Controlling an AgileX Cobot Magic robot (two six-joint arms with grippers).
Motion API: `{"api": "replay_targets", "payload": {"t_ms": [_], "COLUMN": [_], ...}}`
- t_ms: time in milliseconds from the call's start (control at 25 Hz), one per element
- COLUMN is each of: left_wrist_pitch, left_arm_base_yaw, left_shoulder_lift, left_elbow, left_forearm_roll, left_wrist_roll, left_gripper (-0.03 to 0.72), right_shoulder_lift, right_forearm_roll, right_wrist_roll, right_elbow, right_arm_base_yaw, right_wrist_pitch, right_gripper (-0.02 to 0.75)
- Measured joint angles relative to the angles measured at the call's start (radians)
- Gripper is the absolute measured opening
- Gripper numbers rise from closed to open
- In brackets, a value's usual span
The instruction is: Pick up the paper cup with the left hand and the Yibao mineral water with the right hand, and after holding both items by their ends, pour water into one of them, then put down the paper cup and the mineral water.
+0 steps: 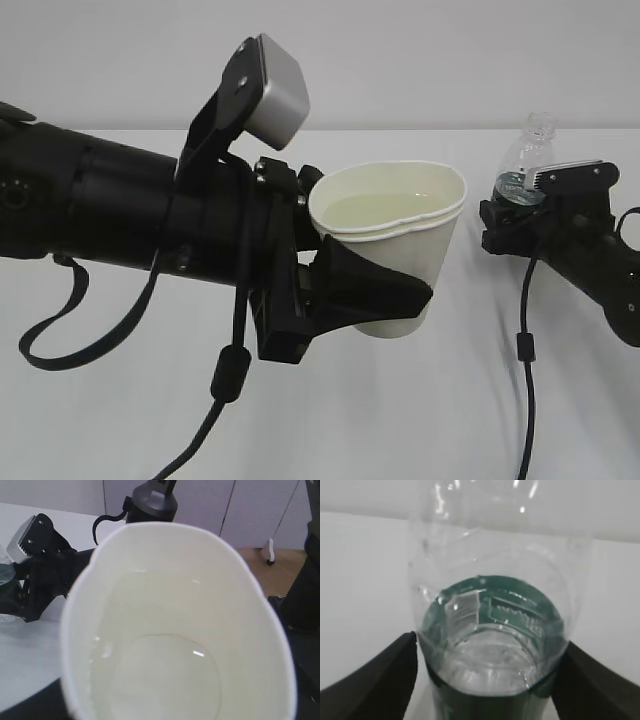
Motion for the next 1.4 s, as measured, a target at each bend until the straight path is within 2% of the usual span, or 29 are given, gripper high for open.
{"api": "replay_targets", "payload": {"t_ms": [400,1400], "left_wrist_pitch": [0.000,0.000], "left_arm_base_yaw": [0.000,0.000], "left_shoulder_lift": [0.000,0.000], "left_elbow": [0.000,0.000], "left_forearm_roll": [0.000,0.000], "left_wrist_roll": [0.000,0.000], "left_gripper": [0.420,0.420], "right_shoulder_lift": [-0.016,-0.254], "right_forearm_roll": [-0.033,0.000], "right_wrist_roll": [0.080,0.006], "right_elbow": [0.015,0.206], "right_arm_base_yaw": [0.000,0.000], "right_wrist_pitch": [0.040,0.011], "right_gripper": [0.592,0.592]}}
